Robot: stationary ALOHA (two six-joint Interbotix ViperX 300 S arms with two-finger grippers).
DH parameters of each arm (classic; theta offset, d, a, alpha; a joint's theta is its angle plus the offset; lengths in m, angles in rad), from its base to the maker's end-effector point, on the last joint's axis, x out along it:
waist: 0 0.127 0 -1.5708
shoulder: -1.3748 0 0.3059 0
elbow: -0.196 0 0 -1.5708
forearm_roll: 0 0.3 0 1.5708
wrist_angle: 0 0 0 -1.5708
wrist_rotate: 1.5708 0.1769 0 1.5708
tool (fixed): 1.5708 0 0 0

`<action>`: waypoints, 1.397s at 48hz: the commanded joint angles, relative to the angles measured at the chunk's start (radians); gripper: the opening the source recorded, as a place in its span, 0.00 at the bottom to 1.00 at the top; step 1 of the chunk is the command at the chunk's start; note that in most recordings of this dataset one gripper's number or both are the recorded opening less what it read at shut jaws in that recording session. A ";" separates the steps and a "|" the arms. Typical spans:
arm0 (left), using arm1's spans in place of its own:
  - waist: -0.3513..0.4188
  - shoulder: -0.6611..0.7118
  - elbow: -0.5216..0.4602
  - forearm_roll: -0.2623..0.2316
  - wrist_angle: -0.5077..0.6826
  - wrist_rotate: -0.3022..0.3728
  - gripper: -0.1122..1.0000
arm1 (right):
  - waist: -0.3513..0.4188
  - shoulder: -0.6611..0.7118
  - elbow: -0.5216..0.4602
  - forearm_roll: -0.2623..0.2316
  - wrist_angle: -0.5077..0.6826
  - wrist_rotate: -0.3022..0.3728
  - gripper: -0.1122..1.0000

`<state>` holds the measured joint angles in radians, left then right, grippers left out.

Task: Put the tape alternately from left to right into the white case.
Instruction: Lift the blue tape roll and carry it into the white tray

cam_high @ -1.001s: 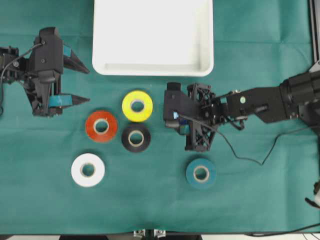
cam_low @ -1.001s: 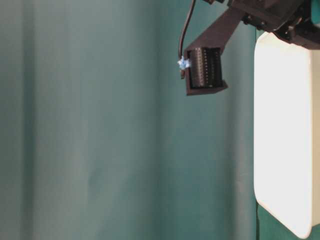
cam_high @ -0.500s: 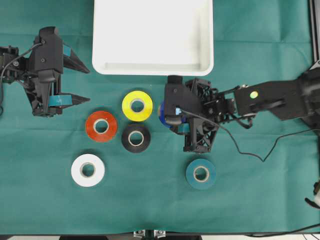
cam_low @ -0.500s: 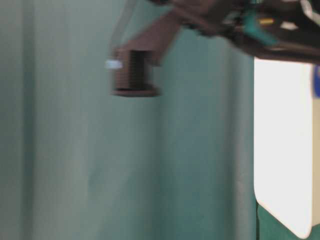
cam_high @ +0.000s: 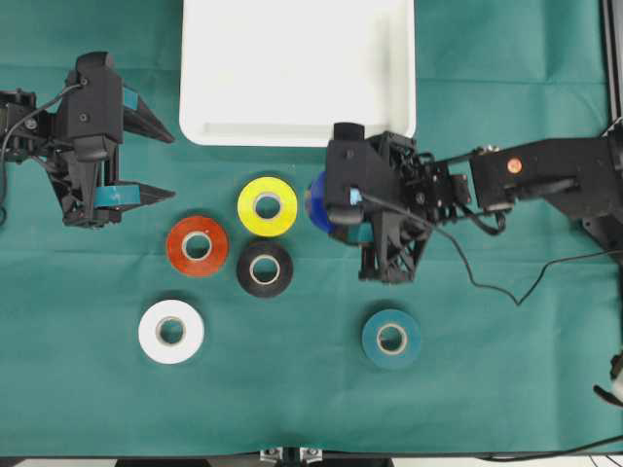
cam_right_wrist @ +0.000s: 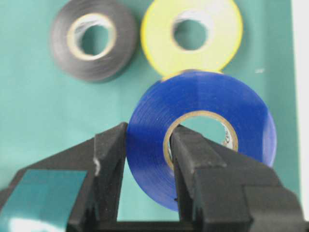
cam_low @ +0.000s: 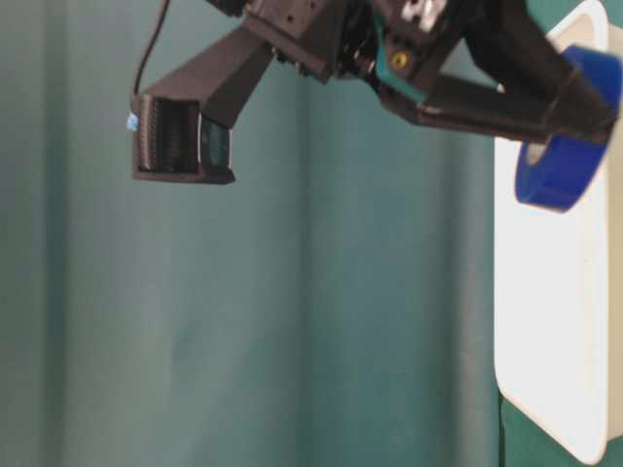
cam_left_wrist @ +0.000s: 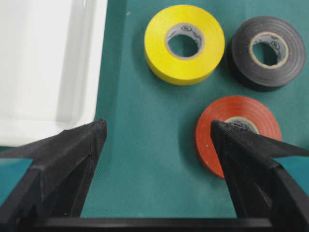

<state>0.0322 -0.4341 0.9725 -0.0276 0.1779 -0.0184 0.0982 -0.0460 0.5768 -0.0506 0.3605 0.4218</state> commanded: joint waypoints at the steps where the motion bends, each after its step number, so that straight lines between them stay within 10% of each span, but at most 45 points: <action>1: 0.003 -0.006 -0.012 -0.002 -0.005 0.000 0.78 | -0.041 -0.026 -0.009 -0.009 -0.003 -0.002 0.35; 23: 0.002 -0.006 -0.009 -0.002 -0.005 -0.002 0.78 | -0.281 -0.009 -0.005 -0.186 0.002 -0.005 0.35; 67: 0.003 -0.005 -0.009 -0.002 -0.005 -0.002 0.78 | -0.506 0.133 -0.011 -0.279 -0.126 -0.014 0.35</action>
<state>0.0322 -0.4341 0.9725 -0.0276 0.1779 -0.0169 -0.3988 0.0951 0.5829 -0.3237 0.2577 0.4096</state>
